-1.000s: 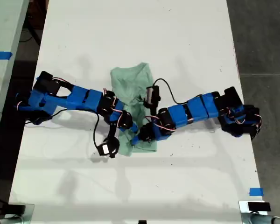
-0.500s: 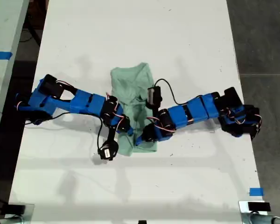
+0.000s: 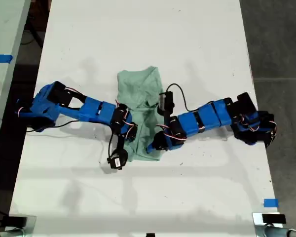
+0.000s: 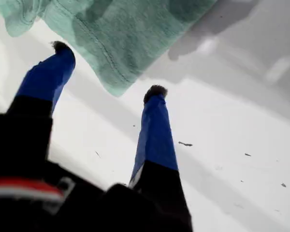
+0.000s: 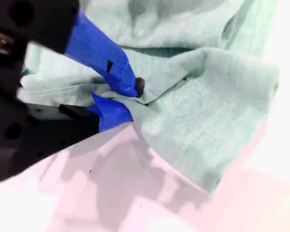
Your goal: Fold t shirt
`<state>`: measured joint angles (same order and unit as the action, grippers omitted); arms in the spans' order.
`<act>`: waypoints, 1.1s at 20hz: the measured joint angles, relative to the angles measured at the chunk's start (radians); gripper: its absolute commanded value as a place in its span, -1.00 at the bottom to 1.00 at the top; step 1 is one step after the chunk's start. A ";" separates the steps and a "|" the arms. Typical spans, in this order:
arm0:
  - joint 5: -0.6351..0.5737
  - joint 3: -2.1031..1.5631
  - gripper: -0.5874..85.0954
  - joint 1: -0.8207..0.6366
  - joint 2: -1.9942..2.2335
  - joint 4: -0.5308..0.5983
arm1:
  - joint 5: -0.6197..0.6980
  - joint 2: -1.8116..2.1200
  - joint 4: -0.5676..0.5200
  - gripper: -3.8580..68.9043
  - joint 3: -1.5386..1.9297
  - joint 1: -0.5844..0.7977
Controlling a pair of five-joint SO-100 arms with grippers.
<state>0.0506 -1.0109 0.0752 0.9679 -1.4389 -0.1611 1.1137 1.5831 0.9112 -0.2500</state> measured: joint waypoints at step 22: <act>-0.100 0.003 -0.99 -0.075 0.316 -0.089 | 0.285 0.176 -0.077 -0.88 0.000 0.175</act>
<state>-0.0491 -1.0078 0.0000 1.2839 -1.5278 0.1243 1.2901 1.5064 0.9112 -0.0752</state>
